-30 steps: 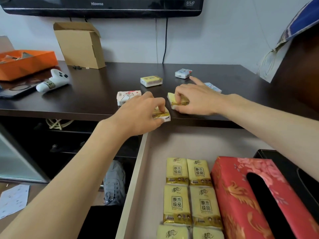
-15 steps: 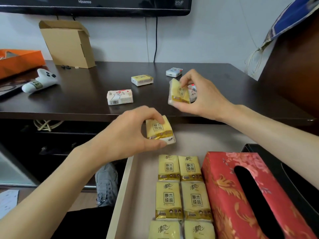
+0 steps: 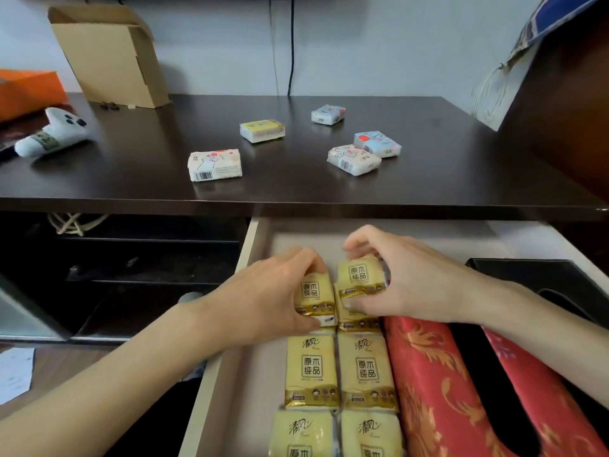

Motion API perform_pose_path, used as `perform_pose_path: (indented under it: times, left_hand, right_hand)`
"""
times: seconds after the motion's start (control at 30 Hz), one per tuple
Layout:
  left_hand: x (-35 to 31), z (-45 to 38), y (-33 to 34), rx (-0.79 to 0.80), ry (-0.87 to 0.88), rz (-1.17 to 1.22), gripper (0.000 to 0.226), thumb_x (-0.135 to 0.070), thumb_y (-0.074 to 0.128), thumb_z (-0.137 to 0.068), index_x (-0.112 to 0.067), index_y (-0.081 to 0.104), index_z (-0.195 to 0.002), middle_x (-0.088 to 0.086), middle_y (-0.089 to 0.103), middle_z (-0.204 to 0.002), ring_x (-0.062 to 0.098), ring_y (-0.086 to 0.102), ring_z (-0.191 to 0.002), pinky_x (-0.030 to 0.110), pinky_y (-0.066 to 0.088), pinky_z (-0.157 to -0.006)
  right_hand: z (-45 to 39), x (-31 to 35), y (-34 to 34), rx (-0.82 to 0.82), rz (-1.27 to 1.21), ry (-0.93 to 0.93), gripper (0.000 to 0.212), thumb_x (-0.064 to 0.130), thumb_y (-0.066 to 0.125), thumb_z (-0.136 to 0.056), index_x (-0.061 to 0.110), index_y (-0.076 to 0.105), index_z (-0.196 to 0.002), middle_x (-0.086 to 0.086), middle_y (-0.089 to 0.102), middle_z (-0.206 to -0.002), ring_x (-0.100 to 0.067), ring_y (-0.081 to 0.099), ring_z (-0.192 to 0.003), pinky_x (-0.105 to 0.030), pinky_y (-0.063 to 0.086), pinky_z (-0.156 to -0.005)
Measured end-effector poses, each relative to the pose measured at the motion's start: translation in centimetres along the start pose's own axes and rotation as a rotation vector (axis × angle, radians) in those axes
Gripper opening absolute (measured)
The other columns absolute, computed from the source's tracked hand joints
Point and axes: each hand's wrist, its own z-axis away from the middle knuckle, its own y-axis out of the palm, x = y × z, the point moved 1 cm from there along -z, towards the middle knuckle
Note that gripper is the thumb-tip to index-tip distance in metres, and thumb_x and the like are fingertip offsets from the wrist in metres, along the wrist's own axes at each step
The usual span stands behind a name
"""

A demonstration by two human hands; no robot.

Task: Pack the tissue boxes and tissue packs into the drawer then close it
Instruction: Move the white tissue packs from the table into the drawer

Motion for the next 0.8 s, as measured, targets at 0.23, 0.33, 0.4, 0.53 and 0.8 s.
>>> perform_pose_path:
  times: [0.23, 0.33, 0.4, 0.53, 0.8]
  left_hand:
    - [-0.4, 0.2, -0.4, 0.054, 0.028, -0.016, 0.07, -0.054, 0.08, -0.067, -0.045, 0.037, -0.121, -0.024, 0.045, -0.117, 0.0, 0.054, -0.101, 0.028, 0.052, -0.082]
    - [0.0, 0.5, -0.9, 0.062, 0.028, -0.04, 0.087, -0.061, 0.077, -0.066, -0.041, 0.032, -0.139, -0.025, 0.042, -0.131, -0.003, 0.044, -0.118, 0.026, 0.046, -0.095]
    - [0.3, 0.7, -1.2, 0.082, 0.006, -0.112, 0.087, -0.062, 0.075, -0.068, -0.041, 0.03, -0.14, -0.025, 0.048, -0.13, -0.002, 0.047, -0.115, 0.021, 0.045, -0.087]
    - [0.4, 0.5, -1.2, 0.095, -0.004, -0.158, 0.073, -0.061, 0.074, -0.071, -0.043, 0.038, -0.132, -0.023, 0.056, -0.117, 0.002, 0.056, -0.103, 0.02, 0.044, -0.073]
    - [0.5, 0.4, -0.9, 0.074, 0.015, -0.182, 0.085, -0.062, 0.073, -0.07, -0.04, 0.031, -0.141, -0.022, 0.047, -0.133, 0.002, 0.048, -0.12, 0.021, 0.04, -0.084]
  right_hand:
    - [-0.4, -0.4, 0.3, 0.179, 0.08, 0.025, 0.102, 0.084, 0.068, -0.056, 0.052, 0.029, -0.144, 0.025, 0.044, -0.147, 0.001, 0.045, -0.13, -0.035, 0.045, -0.105]
    - [-0.4, -0.4, 0.2, 0.237, 0.105, 0.056, 0.098, 0.079, 0.067, -0.059, 0.055, 0.025, -0.144, 0.025, 0.049, -0.146, -0.005, 0.053, -0.125, -0.039, 0.048, -0.103]
    - [-0.4, -0.2, 0.1, 0.267, 0.124, 0.058, 0.091, 0.068, 0.07, -0.063, 0.053, 0.03, -0.143, 0.028, 0.052, -0.141, -0.004, 0.056, -0.119, -0.037, 0.05, -0.1]
    - [-0.5, 0.2, -0.2, 0.277, 0.114, 0.063, 0.078, 0.055, 0.077, -0.067, 0.05, 0.042, -0.137, 0.029, 0.058, -0.131, -0.003, 0.059, -0.112, -0.037, 0.051, -0.096]
    - [-0.6, 0.4, -0.4, 0.288, 0.06, 0.037, 0.07, 0.067, 0.075, -0.064, 0.055, 0.048, -0.128, 0.028, 0.065, -0.118, 0.002, 0.062, -0.106, -0.038, 0.054, -0.095]
